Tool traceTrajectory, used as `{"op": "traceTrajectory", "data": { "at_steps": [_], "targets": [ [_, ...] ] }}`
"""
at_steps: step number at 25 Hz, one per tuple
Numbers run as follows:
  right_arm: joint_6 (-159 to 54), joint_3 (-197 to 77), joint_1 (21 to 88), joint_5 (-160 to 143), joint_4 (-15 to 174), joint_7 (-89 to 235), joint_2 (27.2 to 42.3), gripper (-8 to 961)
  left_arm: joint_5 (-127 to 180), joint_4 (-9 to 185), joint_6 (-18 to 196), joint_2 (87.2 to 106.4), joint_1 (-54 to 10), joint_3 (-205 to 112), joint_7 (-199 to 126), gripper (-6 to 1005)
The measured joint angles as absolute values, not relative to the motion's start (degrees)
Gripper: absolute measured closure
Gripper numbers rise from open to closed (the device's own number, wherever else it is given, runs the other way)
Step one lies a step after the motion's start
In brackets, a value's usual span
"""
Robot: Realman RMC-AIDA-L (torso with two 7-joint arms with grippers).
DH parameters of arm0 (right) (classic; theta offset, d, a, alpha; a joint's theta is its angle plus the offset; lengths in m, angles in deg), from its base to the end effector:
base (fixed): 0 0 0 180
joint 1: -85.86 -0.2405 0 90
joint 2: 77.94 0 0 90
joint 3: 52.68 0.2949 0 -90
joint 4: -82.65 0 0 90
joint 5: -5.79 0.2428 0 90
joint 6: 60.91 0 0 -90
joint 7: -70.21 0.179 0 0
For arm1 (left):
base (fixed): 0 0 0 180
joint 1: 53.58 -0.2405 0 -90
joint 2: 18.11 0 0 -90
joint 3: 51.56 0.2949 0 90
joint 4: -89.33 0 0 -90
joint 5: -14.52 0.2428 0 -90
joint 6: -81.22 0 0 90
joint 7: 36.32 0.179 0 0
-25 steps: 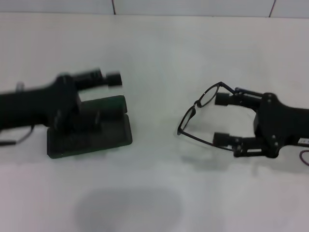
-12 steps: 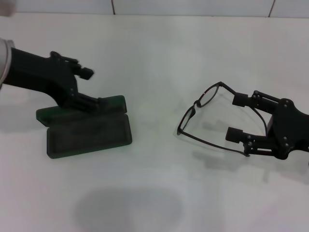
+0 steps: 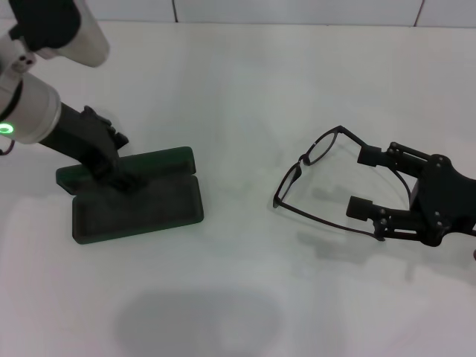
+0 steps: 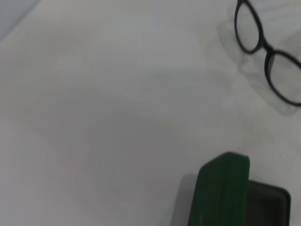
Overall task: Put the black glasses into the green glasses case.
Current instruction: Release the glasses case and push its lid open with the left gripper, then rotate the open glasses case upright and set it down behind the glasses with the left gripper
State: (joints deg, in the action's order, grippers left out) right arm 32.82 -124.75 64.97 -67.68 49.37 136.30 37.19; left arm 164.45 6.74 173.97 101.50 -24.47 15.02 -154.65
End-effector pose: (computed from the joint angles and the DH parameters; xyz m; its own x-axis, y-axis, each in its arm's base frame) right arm 0.2691 0.3316 -0.0553 0.6597 -0.1679 -0.7325 -0.3030 -0.9514 -0.0548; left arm -0.2523 0.4042 0.0059 0.8708 0.4176 -0.2594 0.2925 -0.8642 -0.4094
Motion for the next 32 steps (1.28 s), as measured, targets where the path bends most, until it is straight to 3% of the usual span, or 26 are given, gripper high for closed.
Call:
{"op": "traceTrajectory", "data": {
  "at_steps": [9, 21, 23, 32],
  "targets": [
    [31.82, -124.67, 64.88, -67.62, 49.35, 136.30, 37.26, 91, 167.02, 11.67, 173.62, 101.24, -21.48, 15.52, -157.97, 235],
    [32.25, -124.34, 65.39, -67.84, 49.34, 136.30, 37.28, 92, 166.92, 8.20, 173.64, 101.53, -21.47, 16.59, -158.00, 684],
    [33.33, -124.71, 65.18, -68.25, 49.34, 136.30, 37.28, 93, 165.76, 6.07, 173.44, 101.61, -21.62, 16.66, -158.00, 806],
    [38.37, -126.49, 63.44, -71.05, 49.02, 136.66, 37.34, 94, 162.08, 2.86, 160.20, 101.51, -18.51, 26.75, -156.00, 804]
  ]
}}
